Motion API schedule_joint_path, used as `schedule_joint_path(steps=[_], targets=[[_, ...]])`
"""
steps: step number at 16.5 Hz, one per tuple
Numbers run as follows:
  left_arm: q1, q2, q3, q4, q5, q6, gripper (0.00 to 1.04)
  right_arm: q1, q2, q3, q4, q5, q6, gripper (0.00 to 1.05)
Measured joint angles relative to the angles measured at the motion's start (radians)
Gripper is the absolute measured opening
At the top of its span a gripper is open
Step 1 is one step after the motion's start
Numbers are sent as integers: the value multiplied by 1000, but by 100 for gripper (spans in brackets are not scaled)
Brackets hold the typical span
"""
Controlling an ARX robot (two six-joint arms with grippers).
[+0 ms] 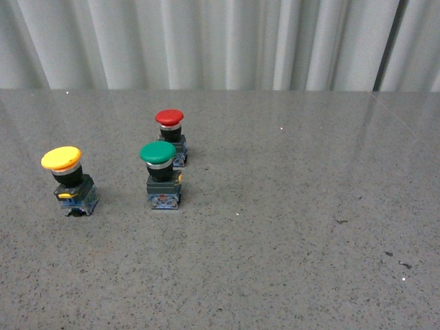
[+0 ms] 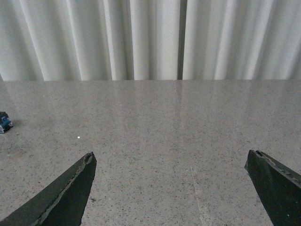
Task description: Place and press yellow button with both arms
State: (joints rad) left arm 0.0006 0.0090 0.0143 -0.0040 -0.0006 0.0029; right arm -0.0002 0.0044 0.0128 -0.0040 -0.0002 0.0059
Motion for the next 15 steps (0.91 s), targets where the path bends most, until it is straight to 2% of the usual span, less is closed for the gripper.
schedule_joint_path(steps=[2,3,4,8,9,11,13,15], targets=[[-3,6,4,-24,-9,5,98,0,0,0,0,0,0,98],[-4,70,42,-107,-45,40,98,0,0,0,0,0,0,98],[8,180,85,-58,-40,67,98,0,0,0,1,0,0,98],[0,664,345,327,-18,111,98,0,0,0,0,0,0,98],[-15,809,423,353,-18,110,98,0,0,0,0,0,0,98],[-70,1089,568,325,-23,110,98,0,0,0,0,0,0,98],[-113,1269,681,295,-25,101,98,0,0,0,0,0,0,98],[-139,1410,756,294,-70,86,98,0,0,0,0,0,0,98]])
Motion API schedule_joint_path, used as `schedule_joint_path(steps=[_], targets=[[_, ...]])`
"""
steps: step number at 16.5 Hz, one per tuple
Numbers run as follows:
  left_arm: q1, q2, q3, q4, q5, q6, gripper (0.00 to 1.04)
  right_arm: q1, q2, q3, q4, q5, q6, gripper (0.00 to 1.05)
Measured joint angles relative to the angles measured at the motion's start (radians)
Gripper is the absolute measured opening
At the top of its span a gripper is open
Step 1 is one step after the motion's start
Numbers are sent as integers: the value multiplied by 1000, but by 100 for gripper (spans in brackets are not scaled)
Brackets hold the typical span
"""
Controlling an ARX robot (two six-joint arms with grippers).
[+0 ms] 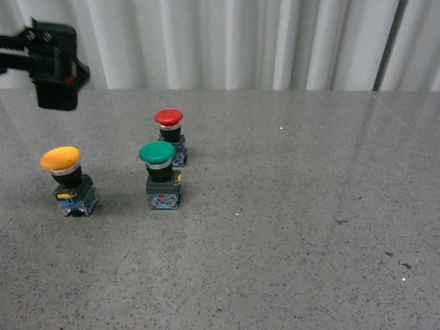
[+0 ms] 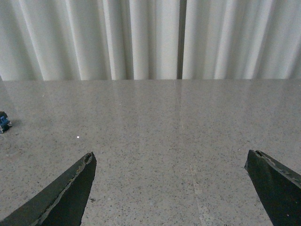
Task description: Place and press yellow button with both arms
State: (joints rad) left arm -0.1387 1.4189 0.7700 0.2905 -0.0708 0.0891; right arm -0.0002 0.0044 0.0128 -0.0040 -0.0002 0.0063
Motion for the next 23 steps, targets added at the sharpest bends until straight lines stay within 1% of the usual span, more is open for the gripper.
schedule_joint_path(steps=[2,4,8,11,12,15,17,18,19,21,23], targets=[[-20,70,-19,10,-25,-24,98,0,0,0,0,0,0,98],[-30,96,-54,58,-47,-57,98,0,0,0,0,0,0,98],[-30,150,-130,110,-42,-92,98,0,0,0,0,0,0,98],[-23,175,-137,145,-37,-99,98,0,0,0,0,0,0,98],[-23,179,-138,148,-37,-100,96,0,0,0,0,0,0,98],[-23,180,-138,153,-42,-94,69,0,0,0,0,0,0,98],[-23,165,-138,138,-49,-80,46,0,0,0,0,0,0,98],[-23,148,-138,130,-57,-74,38,0,0,0,0,0,0,98],[-27,112,-138,126,-71,-57,34,0,0,0,0,0,0,98],[-55,2,-136,113,-124,-10,34,0,0,0,0,0,0,98],[-127,-126,-102,59,-151,18,34,0,0,0,0,0,0,98]])
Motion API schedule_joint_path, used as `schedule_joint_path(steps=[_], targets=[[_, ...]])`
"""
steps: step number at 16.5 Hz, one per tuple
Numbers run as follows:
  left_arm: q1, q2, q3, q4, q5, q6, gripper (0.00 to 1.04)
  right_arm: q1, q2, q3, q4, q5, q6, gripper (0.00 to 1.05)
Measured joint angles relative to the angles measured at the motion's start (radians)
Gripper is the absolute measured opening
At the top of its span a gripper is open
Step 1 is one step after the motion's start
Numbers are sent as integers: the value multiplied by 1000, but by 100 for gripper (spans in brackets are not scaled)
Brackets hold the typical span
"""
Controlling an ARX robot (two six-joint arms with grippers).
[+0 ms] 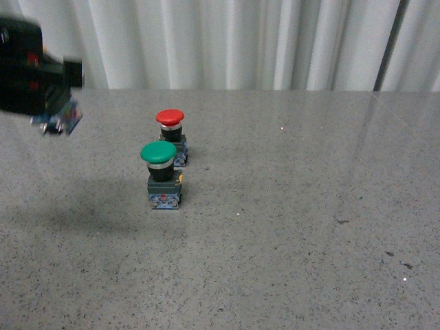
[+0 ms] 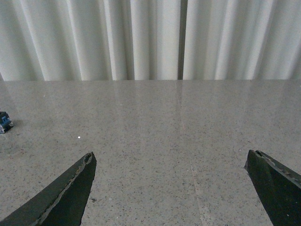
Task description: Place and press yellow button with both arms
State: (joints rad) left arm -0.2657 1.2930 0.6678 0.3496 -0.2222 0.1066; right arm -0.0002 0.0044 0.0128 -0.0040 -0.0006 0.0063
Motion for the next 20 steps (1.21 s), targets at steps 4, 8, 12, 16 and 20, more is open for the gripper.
schedule_joint_path(steps=[4,8,12,16,20], targets=[[-207,64,233,-67,-58,-69,33,0,0,0,0,0,0,98],[-292,314,369,-61,-106,-230,33,0,0,0,0,0,0,98],[-308,472,441,-78,-84,-343,33,0,0,0,0,0,0,98],[-360,545,452,-103,-74,-373,33,0,0,0,0,0,0,98],[-396,579,452,-106,-88,-395,33,0,0,0,0,0,0,98]])
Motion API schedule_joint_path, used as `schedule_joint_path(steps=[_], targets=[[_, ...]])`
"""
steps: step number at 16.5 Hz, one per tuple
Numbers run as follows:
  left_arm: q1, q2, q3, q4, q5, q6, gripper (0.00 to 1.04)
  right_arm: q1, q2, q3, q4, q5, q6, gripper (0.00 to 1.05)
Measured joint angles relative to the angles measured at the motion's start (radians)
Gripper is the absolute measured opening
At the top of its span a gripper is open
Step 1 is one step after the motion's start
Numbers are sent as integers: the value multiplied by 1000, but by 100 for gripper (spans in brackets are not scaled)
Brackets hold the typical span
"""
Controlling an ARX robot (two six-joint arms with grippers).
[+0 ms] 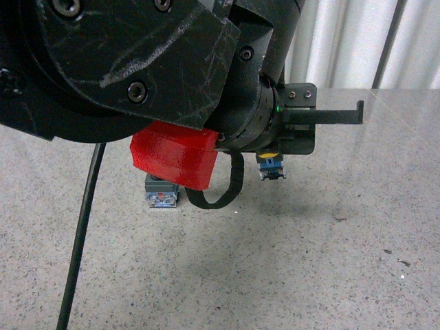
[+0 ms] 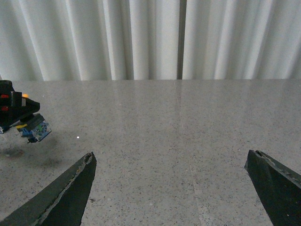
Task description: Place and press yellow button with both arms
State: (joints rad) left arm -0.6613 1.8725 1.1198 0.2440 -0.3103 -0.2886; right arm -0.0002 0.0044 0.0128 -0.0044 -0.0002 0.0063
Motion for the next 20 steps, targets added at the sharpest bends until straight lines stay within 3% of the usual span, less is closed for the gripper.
schedule_joint_path(steps=[8,14,15,20], targets=[[-10,22,-37,-26,-31,0,36,0,0,0,0,0,0,98],[-8,21,-44,12,-39,0,96,0,0,0,0,0,0,98],[-6,12,-45,13,-47,5,99,0,0,0,0,0,0,98],[27,-114,-78,116,-63,101,98,0,0,0,0,0,0,98]])
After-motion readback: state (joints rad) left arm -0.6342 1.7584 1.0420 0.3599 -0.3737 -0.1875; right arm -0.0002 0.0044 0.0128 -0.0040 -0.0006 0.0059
